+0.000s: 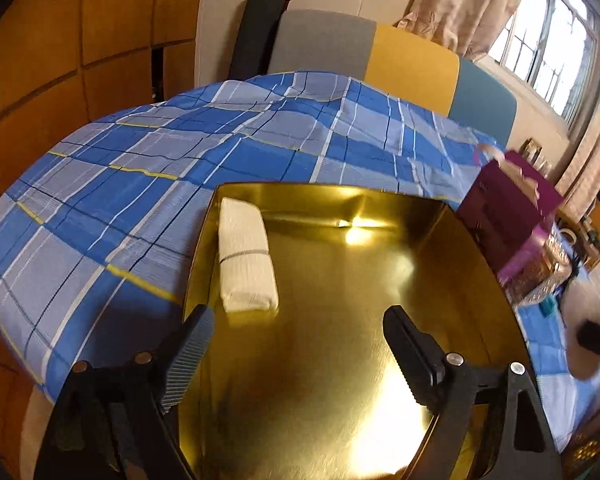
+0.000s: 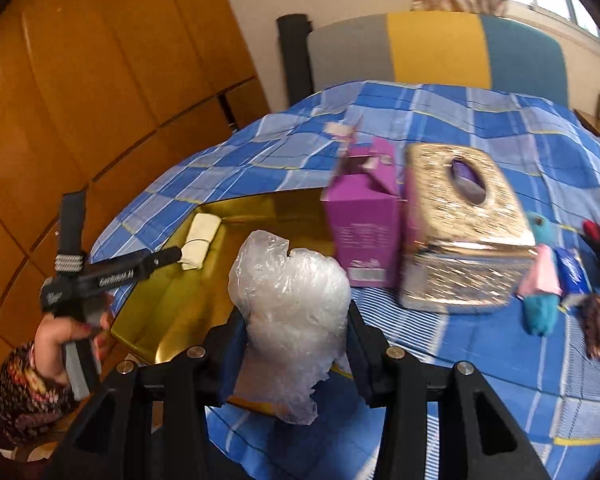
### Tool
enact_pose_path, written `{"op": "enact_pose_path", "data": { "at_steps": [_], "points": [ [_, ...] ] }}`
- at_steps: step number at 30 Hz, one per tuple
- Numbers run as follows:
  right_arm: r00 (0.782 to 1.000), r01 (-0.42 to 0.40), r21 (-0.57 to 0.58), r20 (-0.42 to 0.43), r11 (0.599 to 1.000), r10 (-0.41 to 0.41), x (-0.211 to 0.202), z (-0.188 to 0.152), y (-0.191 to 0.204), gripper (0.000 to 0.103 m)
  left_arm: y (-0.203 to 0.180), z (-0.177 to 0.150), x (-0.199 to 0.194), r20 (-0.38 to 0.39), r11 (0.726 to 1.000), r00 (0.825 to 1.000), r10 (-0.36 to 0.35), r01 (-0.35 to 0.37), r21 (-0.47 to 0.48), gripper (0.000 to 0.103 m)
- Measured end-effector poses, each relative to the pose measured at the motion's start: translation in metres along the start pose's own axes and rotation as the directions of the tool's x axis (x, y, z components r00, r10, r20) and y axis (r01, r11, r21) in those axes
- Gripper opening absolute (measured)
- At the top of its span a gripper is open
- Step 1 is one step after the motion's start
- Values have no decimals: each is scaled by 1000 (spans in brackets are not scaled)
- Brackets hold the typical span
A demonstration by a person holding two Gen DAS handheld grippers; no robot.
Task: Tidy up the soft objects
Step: 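Carry the cream towel into the gold tray and open the left gripper, then lower the plastic-wrapped puff into the gold tray and open the right gripper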
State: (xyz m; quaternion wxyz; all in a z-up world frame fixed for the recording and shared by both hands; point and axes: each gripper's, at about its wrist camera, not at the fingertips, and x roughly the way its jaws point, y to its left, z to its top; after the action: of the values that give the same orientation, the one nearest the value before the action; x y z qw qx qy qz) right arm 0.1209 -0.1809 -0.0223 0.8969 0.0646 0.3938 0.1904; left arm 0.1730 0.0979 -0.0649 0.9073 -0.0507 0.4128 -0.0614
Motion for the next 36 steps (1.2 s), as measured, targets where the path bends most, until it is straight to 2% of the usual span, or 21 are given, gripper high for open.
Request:
{"op": "enact_pose_path", "data": {
  "at_steps": [5, 9, 13, 18, 24, 26, 33, 36],
  "points": [
    [997, -15, -4, -77, 1000, 14, 34, 14, 20, 46, 2, -10, -9, -20, 1000, 1000, 11, -12, -28, 87],
    [993, -38, -11, -113, 999, 37, 65, 29, 39, 46, 10, -18, -19, -6, 996, 998, 60, -60, -61, 88],
    [991, -30, -88, -135, 996, 18, 100, 45, 62, 46, 20, -25, -26, 3, 993, 998, 65, -64, -98, 89],
    [985, -21, -96, -175, 995, 4, 141, 63, 77, 46, 26, -28, -28, 17, 991, 995, 94, -92, -101, 89],
    [972, 8, -87, -231, 996, -28, 186, 79, 89, 46, 32, -29, -27, 12, 989, 996, 91, -89, -118, 89],
    [968, 24, -59, -249, 998, -38, 202, 83, 88, 46, 33, -29, -27, 11, 988, 996, 89, -87, -124, 89],
    [961, -1, 67, -276, 998, 20, 237, 89, 85, 48, 32, -30, -27, 12, 988, 996, 87, -85, -126, 89],
    [964, -3, 102, -263, 995, 30, 235, 91, 83, 61, 32, -31, -25, 6, 988, 997, 81, -80, -129, 89]
  ]
}}
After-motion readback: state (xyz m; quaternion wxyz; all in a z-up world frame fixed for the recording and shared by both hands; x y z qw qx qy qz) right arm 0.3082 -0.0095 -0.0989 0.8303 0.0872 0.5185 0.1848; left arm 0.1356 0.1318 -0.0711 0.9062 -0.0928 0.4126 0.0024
